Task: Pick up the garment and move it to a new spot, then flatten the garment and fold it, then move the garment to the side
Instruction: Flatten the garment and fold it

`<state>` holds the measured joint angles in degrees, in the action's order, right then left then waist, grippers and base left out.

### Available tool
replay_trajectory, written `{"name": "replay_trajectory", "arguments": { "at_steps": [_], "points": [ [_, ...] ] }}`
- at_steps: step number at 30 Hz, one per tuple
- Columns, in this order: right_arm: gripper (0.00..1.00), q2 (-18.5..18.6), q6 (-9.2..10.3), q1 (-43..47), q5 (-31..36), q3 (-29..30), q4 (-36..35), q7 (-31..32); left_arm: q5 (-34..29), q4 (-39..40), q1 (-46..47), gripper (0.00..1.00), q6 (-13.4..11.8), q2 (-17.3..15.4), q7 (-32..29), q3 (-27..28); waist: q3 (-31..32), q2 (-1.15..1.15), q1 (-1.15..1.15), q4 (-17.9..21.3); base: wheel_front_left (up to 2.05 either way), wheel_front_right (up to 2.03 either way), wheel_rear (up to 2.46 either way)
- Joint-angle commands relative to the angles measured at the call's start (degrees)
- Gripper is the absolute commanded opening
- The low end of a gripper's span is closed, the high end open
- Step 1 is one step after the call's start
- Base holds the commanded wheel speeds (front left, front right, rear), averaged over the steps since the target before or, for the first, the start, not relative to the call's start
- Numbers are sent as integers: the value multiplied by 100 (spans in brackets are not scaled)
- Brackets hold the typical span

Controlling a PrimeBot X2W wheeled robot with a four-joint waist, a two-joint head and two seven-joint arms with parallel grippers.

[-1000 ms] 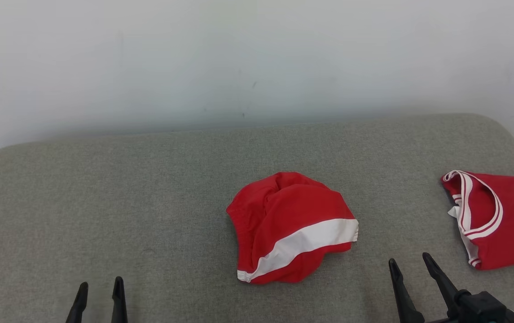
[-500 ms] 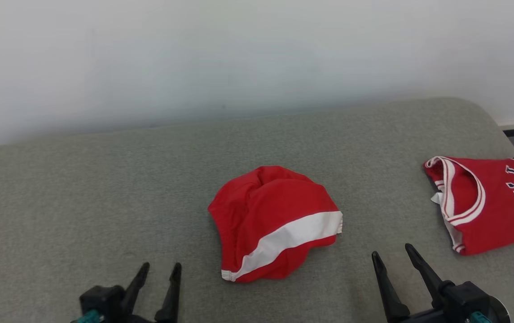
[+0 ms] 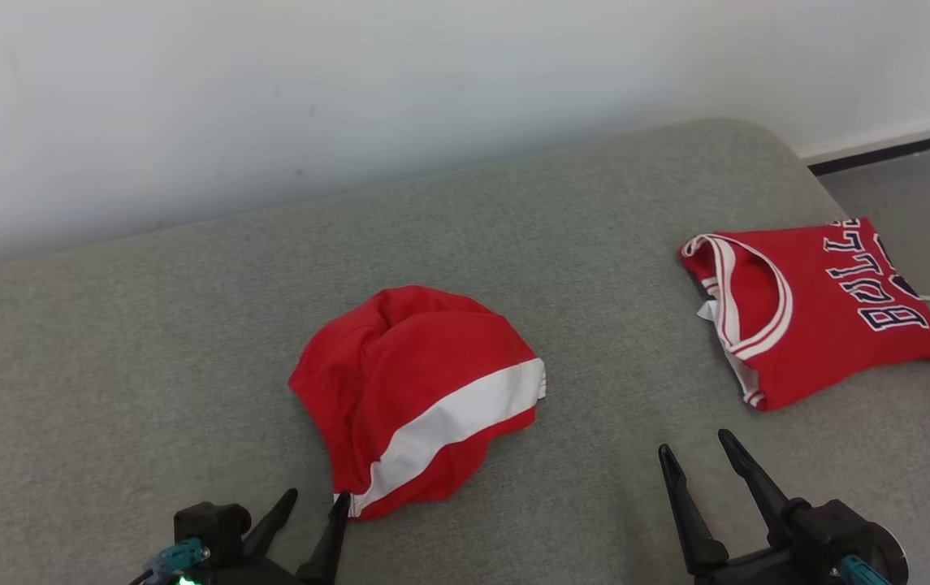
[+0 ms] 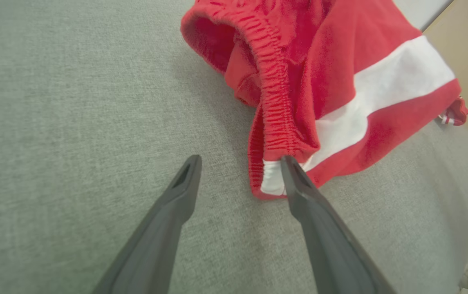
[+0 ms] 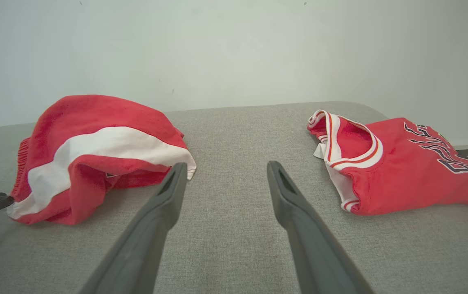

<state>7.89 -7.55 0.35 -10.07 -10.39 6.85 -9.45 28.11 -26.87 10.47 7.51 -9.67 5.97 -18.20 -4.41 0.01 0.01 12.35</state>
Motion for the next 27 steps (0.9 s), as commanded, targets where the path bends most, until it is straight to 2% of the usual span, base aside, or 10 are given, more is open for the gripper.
{"name": "replay_trajectory", "arguments": {
  "at_steps": [1, 16, 17, 19, 27],
  "points": [
    [100, -17, 12, -37, -38, 8, 18, -35, 51, -48, 113, 100, -9, -34, 56, -33, -104, -1, -1, 161, 0, 0, 0],
    [100, -7, 12, -93, -84, -65, 108, -78, 631, -62, 291, 100, -9, -279, 179, -805, -33, -1, -1, 131, 0, 0, 0],
    [100, 1, 12, -94, -97, -70, 110, -83, 662, -73, 315, 64, -9, -285, 192, -846, -32, -1, -1, 127, 0, 0, 0],
    [100, 11, 12, -99, -102, -60, 110, -96, 707, -88, 366, 0, -9, -296, 216, -935, -37, -1, -1, 121, 0, 0, 0],
    [100, -30, 12, -91, -74, 62, 85, -114, 857, 282, 944, 0, -8, -199, 532, -1041, -87, -1, -1, 33, 0, 0, 0]
  ]
}}
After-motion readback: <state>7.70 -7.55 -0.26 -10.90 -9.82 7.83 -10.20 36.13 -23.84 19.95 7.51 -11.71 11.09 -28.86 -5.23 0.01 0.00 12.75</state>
